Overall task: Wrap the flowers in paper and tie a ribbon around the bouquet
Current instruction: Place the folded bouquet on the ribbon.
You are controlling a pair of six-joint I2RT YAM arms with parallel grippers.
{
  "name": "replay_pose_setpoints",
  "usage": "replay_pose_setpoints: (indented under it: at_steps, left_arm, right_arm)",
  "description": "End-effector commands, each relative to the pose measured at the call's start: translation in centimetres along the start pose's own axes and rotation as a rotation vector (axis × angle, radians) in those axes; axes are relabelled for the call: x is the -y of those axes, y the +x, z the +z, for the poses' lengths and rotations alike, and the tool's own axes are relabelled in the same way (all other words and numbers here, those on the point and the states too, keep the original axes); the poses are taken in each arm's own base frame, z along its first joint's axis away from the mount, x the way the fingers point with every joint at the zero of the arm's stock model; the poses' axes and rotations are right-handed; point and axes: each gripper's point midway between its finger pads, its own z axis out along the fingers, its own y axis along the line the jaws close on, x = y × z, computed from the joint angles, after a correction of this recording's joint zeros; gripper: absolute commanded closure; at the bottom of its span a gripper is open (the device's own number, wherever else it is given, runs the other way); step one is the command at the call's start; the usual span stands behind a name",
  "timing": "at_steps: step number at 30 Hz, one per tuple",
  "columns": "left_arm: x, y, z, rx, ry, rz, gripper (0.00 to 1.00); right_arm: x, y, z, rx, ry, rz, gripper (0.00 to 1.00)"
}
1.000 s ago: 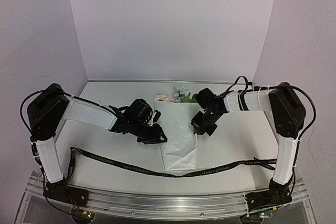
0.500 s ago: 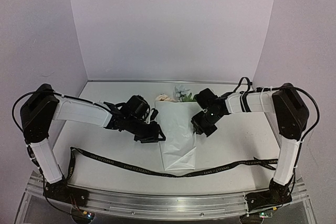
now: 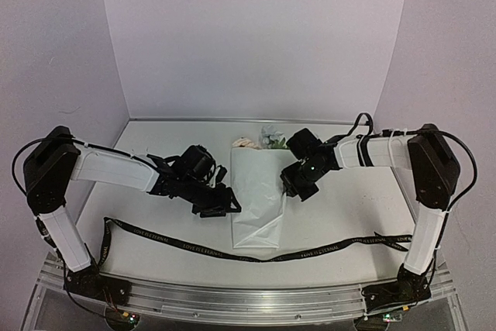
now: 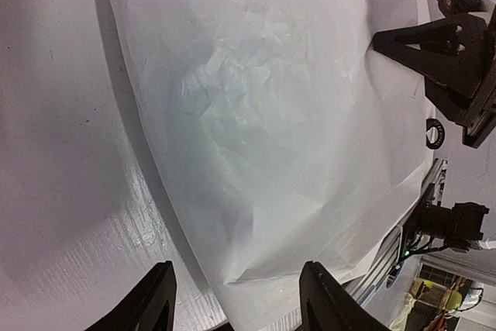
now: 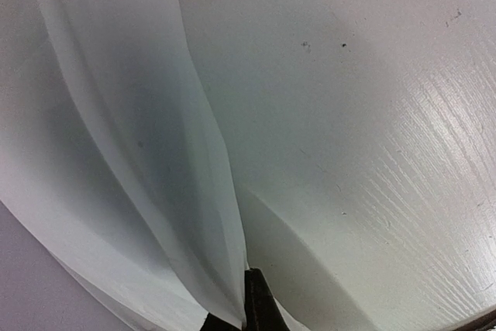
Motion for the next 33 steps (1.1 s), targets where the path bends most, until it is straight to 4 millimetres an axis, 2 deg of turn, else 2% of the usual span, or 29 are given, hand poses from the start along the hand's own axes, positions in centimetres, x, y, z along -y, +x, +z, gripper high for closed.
replay_pose_setpoints:
  at_steps: [1,6,11,14,21,26,29,33]
  left_arm:
    - [-0.3,-0.1,1.1,-0.001,0.023,-0.022,0.44]
    - [-0.6,0.2,1.6,-0.004,0.034,-0.045,0.48]
    - [-0.5,0.4,1.9,-0.006,0.058,-0.063,0.56]
    - [-1.1,0.9,2.1,-0.019,0.046,-0.086,0.63]
    - [-1.2,1.5,2.6,-0.026,0.043,-0.088,0.64]
    - [-1.6,2.1,3.0,-0.035,0.024,-0.095,0.7]
    - [-1.9,2.2,3.0,-0.032,0.014,-0.099,0.76]
    - [-1.4,2.1,2.5,-0.03,0.017,-0.092,0.89]
  right_arm:
    - [-0.9,0.2,-1.2,0.019,-0.043,0.014,1.0]
    - [-0.8,0.3,-1.2,0.02,-0.051,0.023,1.0]
    - [-0.5,0.3,-1.0,0.022,-0.054,0.029,1.0]
    - [-0.5,0.4,-0.8,0.02,-0.057,0.036,1.0]
    - [-0.5,0.6,-0.7,0.02,-0.059,0.041,1.0]
    - [-0.4,0.5,-0.6,0.025,-0.062,0.045,1.0]
    - [-0.4,0.6,-0.6,0.024,-0.064,0.045,1.0]
    - [-0.2,0.8,-0.5,0.021,-0.063,0.045,1.0]
